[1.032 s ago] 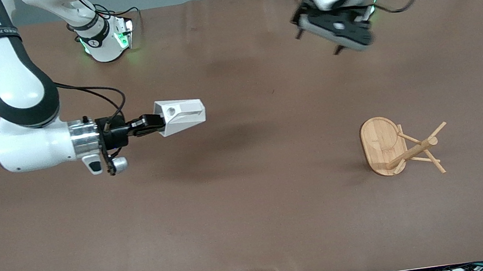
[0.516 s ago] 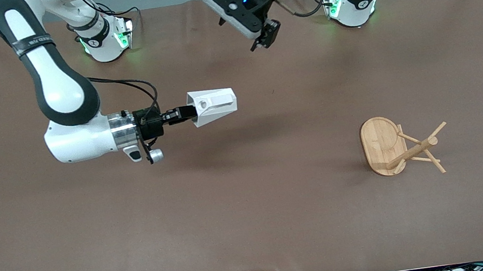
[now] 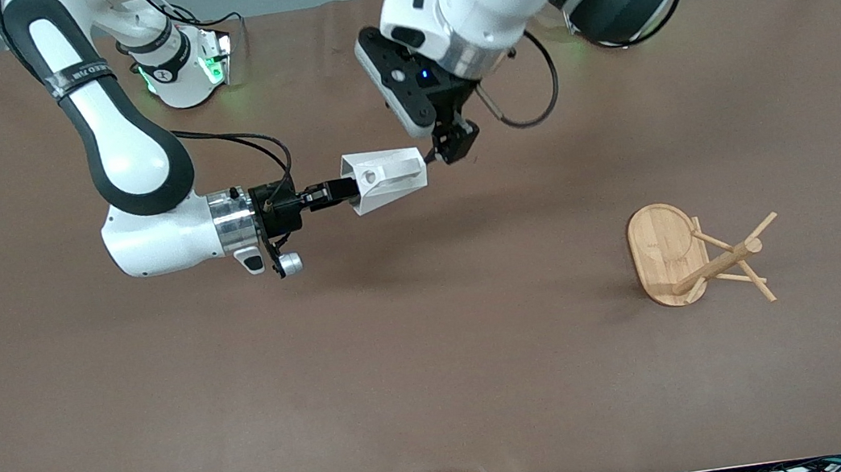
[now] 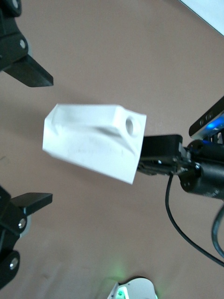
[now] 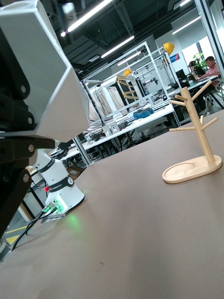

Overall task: Hang cup on rack
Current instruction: 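Bring the left gripper onto the cup held by the right gripper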

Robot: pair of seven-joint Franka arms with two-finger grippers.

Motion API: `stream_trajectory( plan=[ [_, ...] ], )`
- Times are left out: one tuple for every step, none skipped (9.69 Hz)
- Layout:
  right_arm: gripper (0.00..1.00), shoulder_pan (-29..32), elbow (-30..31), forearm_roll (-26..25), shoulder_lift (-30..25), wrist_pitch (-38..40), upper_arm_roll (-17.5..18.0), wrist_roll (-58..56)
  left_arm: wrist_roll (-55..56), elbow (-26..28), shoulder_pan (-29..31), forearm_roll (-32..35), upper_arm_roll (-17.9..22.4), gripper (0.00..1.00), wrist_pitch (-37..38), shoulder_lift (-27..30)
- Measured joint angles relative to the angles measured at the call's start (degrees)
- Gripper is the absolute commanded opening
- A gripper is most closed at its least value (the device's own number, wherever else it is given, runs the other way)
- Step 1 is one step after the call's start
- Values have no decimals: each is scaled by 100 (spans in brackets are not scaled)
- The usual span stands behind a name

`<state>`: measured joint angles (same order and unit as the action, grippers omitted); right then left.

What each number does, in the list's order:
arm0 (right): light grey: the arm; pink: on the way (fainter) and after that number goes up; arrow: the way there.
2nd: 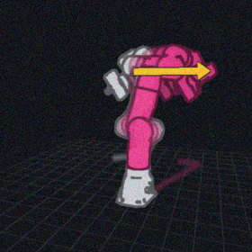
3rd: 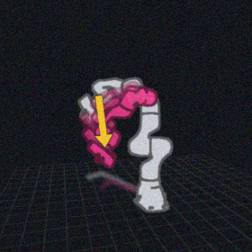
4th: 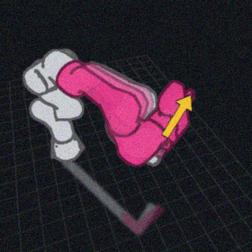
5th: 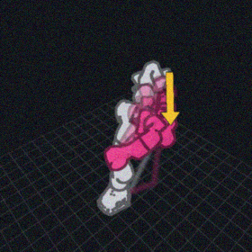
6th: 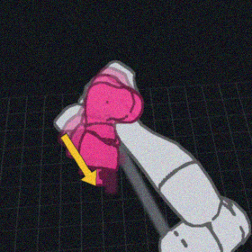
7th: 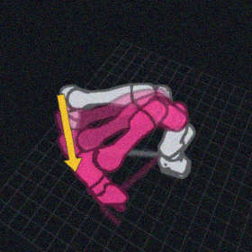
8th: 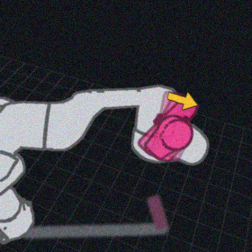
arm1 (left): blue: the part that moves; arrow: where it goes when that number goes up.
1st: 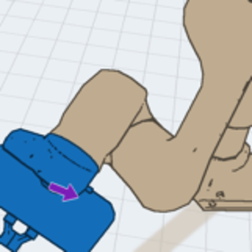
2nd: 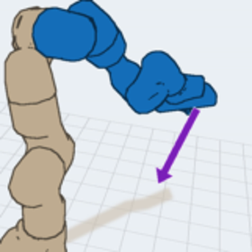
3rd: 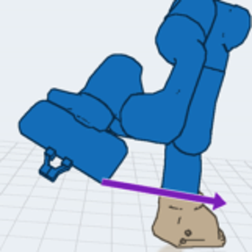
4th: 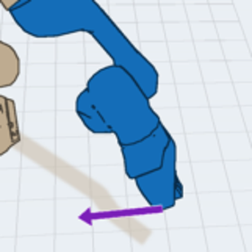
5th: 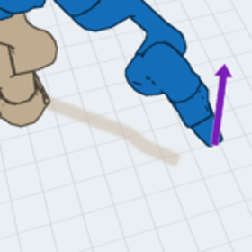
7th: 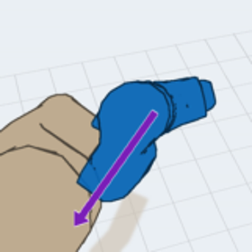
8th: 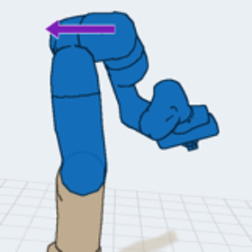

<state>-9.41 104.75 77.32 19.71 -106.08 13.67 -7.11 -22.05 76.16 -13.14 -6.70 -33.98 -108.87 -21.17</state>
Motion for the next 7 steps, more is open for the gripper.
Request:
stream_trajectory(
  plan=[
    [0, -2, 3, 1, 0, 0, 1, 0, -136, -12, 22, 0, 0, 100, -5, -99],
    [0, -3, 3, 3, -2, 0, 4, 0, -182, -19, 17, 0, -9, 100, -4, -166],
    [1, -4, 2, 5, -6, 0, 5, 0, -241, -18, 6, 0, -15, 100, -4, -231],
    [1, -4, 2, 5, -11, 0, 7, 0, -313, -19, -8, 0, -16, 100, -4, -297],
    [1, -5, 2, 6, -14, 0, 7, -1, -489, -18, -19, 0, -16, 100, -4, -377],
    [1, -5, 2, 7, -19, 2, 10, -1, -673, -18, -22, 0, -18, 100, -4, -451],
    [1, -5, 0, 9, -37, 3, 19, -1, -780, -19, -26, 0, -27, 100, -4, -504]
  ],
)
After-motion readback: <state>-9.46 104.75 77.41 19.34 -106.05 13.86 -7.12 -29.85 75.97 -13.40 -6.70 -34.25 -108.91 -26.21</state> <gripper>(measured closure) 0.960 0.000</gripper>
